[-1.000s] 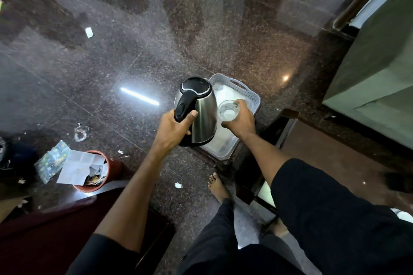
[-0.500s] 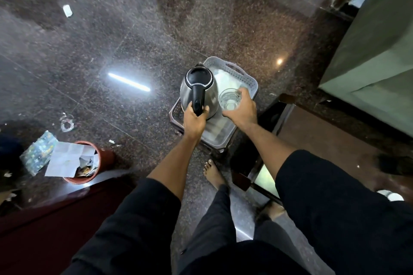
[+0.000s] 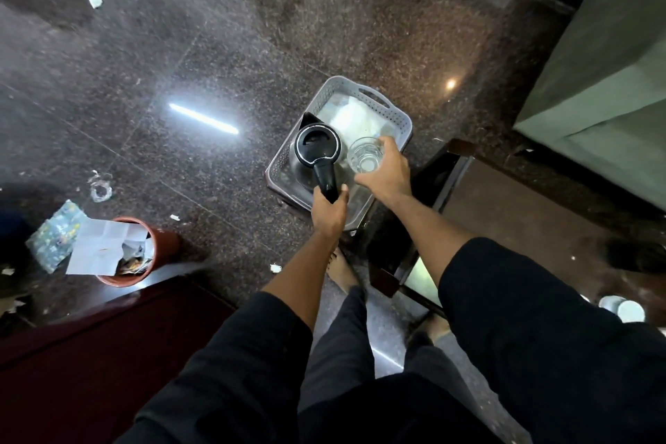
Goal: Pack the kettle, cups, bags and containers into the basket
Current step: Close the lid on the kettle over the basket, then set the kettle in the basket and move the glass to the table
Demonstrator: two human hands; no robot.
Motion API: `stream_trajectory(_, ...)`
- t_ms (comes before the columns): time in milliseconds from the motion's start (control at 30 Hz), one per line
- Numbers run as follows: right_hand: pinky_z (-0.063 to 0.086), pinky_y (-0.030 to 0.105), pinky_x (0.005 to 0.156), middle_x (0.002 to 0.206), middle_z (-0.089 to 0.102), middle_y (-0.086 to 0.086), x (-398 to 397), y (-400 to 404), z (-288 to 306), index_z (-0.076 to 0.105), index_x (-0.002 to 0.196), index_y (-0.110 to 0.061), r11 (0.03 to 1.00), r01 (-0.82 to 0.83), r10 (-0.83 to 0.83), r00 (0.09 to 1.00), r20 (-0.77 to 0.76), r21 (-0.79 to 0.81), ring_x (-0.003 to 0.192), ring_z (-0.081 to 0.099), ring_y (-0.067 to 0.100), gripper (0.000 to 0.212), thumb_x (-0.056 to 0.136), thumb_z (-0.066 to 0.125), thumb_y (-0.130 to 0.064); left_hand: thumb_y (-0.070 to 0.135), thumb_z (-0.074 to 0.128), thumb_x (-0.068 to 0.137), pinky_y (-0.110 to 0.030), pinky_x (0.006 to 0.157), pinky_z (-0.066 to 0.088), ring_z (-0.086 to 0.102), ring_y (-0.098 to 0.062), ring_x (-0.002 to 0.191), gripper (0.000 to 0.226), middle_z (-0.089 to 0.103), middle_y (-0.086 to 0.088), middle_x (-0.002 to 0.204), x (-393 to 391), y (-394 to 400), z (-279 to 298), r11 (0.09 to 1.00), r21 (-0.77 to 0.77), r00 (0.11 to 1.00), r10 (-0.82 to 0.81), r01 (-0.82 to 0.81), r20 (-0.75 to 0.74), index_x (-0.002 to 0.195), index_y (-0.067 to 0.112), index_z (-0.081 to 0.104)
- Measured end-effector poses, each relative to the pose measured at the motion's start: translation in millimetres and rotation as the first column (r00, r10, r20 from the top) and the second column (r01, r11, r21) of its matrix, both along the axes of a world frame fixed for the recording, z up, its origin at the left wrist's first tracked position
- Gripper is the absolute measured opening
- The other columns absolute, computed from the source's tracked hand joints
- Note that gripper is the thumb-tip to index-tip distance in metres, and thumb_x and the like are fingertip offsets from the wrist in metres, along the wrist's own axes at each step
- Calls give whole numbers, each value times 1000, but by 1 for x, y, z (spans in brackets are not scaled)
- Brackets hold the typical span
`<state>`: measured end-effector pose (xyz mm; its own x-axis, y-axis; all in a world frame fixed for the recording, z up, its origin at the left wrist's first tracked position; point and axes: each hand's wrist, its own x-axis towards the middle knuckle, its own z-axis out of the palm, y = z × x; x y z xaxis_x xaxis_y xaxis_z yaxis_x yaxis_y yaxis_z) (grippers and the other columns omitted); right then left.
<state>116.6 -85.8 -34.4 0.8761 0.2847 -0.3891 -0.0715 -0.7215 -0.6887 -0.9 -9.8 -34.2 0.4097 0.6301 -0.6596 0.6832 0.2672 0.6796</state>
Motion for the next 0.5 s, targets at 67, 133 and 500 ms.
stream_trajectory(67, 42, 23, 82, 108, 55, -9, -2, -1, 4, 49, 129, -28, 1000, 8, -8, 1000, -10, 0, 99, 54, 14, 80, 59, 88, -24, 33, 75, 93, -30, 92, 49, 65, -29, 117, 50, 66, -5, 117, 0, 8, 0, 994, 31, 982, -101, 108, -162, 130, 6, 56)
stream_trajectory(133, 42, 24, 82, 110, 56, -7, -5, -2, 9, 48, 131, -29, 1000, 30, -30, 999, -23, 2, 99, 52, 15, 81, 59, 87, -25, 38, 77, 89, -40, 104, 52, 62, -35, 127, 66, 63, -17, 133, -1, 12, 4, 962, -1, 894, -254, 273, -370, 138, 2, 52)
stream_trajectory(500, 42, 26, 79, 119, 67, 3, -23, -57, 43, 51, 126, -27, 991, 124, -123, 992, -14, 45, 108, 64, 27, 72, 63, 86, -31, 24, 62, 92, -46, 94, 56, 68, -39, 115, 33, 71, -16, 123, 34, -21, 73, 413, 259, 480, -639, 873, -601, 122, 11, 69)
